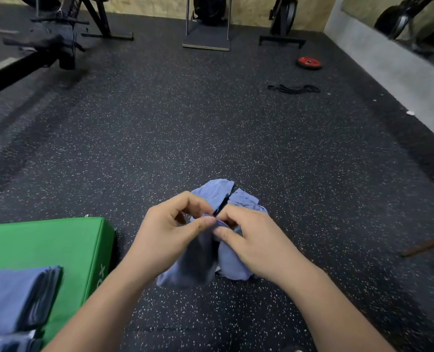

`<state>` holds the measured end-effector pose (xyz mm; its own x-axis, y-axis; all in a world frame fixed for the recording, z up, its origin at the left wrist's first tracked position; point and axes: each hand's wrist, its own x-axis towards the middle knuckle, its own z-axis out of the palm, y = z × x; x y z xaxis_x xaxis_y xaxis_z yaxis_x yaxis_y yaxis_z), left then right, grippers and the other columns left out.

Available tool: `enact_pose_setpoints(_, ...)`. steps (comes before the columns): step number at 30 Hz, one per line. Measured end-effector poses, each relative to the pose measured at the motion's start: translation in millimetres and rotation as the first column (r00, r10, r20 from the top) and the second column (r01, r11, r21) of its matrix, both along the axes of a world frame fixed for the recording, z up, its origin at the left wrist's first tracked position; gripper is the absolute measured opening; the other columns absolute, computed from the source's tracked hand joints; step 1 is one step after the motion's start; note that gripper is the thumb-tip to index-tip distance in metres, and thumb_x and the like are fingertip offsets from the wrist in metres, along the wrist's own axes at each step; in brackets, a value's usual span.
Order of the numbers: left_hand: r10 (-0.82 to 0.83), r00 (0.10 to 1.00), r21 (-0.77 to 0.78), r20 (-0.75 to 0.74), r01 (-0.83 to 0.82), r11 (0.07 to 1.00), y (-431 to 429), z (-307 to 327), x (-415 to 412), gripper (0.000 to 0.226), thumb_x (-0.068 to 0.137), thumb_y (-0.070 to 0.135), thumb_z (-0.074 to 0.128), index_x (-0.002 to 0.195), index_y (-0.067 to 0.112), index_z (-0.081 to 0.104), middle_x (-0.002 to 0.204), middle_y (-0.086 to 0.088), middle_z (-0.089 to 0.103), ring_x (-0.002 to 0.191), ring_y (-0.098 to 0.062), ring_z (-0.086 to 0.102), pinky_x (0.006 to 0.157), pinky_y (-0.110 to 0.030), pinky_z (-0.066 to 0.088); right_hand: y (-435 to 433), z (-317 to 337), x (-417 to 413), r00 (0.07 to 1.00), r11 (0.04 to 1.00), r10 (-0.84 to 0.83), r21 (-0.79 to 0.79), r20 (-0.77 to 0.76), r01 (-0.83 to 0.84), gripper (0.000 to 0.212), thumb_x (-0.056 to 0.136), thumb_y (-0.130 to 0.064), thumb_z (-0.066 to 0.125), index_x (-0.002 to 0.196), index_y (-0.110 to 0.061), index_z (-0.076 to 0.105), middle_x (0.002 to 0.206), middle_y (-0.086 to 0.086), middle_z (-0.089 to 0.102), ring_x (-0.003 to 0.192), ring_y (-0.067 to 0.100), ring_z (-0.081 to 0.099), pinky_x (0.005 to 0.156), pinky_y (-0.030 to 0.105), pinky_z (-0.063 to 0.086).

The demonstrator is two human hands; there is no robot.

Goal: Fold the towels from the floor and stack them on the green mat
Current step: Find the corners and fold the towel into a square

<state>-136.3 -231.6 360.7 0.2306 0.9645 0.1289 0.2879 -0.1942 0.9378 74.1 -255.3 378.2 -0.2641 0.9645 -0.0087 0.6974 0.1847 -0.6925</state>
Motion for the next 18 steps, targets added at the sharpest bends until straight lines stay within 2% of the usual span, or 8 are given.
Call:
enact_pose_setpoints(3,-0.041,0.989,-0.098,0.143,0.055,0.994,2.2,-3.1,-0.5,0.037,0.086,0.032,0.088,0.118,0.025,0.072,0.111,0.001,0.078,0.105,-0.017,0.073,0.097,-0.05,0.056,-2.1,2.7,-2.9,0.999,0.999,0.028,0.033,-0.018,-0.027,0.003,0.104,-0.03,0.063,0.102,-0.029,0.065,0.1,-0.016,0.07,0.101,0.004,0.063,0.091,0.039,0.051)
enact_pose_setpoints(6,-0.179,0.967,-0.206,0.182,0.215,0.954,3.0,-8.1,0.3,0.056,0.082,0.039,0.089,0.133,0.031,0.068,0.128,-0.001,0.076,0.124,-0.021,0.07,0.112,-0.051,0.051,-5.1,6.6,-3.7,0.998,0.997,0.042,0.07,-0.041,-0.039,0.004,0.105,-0.028,0.061,0.102,-0.029,0.063,0.103,-0.016,0.07,0.103,0.004,0.063,0.091,0.038,0.05)
enact_pose_setpoints(9,-0.266,0.957,-0.257,0.119,0.288,0.923,1.3,-18.5,4.2,0.04,0.087,0.027,0.091,0.124,0.028,0.075,0.123,0.0,0.079,0.122,-0.017,0.071,0.112,-0.046,0.053,-6.4,11.9,0.8,0.997,0.995,0.025,0.099,-0.067,-0.018,0.008,0.105,-0.024,0.059,0.099,-0.028,0.061,0.096,-0.014,0.067,0.096,0.007,0.061,0.088,0.04,0.05)
enact_pose_setpoints(11,-0.269,0.962,-0.27,0.048,0.272,0.924,2.0,-28.6,4.7,0.033,0.089,0.024,0.089,0.12,0.022,0.077,0.12,-0.001,0.08,0.121,-0.023,0.072,0.109,-0.048,0.054,-6.2,16.0,6.8,0.997,0.993,-0.004,0.116,-0.075,0.013,0.011,0.107,-0.024,0.057,0.098,-0.029,0.06,0.094,-0.012,0.065,0.093,0.009,0.06,0.086,0.042,0.05)
enact_pose_setpoints(13,-0.291,0.957,-0.289,-0.014,0.275,0.917,4.3,-36.5,3.6,0.034,0.089,0.032,0.089,0.117,0.017,0.078,0.116,-0.004,0.081,0.114,-0.024,0.074,0.104,-0.054,0.055,-6.0,20.8,14.2,0.995,0.99,-0.038,0.133,-0.087,0.05,0.012,0.108,-0.024,0.056,0.098,-0.03,0.058,0.093,-0.012,0.064,0.093,0.012,0.061,0.085,0.044,0.051)
enact_pose_setpoints(16,-0.314,0.948,-0.326,-0.06,0.278,0.903,9.5,-49.8,0.1,0.041,0.086,0.043,0.088,0.112,0.013,0.076,0.112,-0.01,0.079,0.098,-0.016,0.07,0.098,-0.056,0.058,-5.2,27.8,26.9,0.991,0.973,-0.09,0.201,-0.101,0.109,0.014,0.111,-0.023,0.055,0.102,-0.034,0.058,0.095,-0.015,0.063,0.092,0.009,0.061,0.082,0.032,0.049)
enact_pose_setpoints(18,-0.313,0.947,-0.339,-0.076,0.271,0.901,13.0,-58.5,-2.2,0.039,0.086,0.042,0.088,0.111,0.015,0.077,0.111,-0.009,0.08,0.095,-0.013,0.069,0.097,-0.054,0.059,-3.7,29.9,34.7,0.985,0.956,-0.138,0.247,-0.104,0.16,0.012,0.112,-0.025,0.054,0.103,-0.033,0.057,0.092,-0.014,0.061,0.088,0.008,0.06,0.078,0.031,0.048)
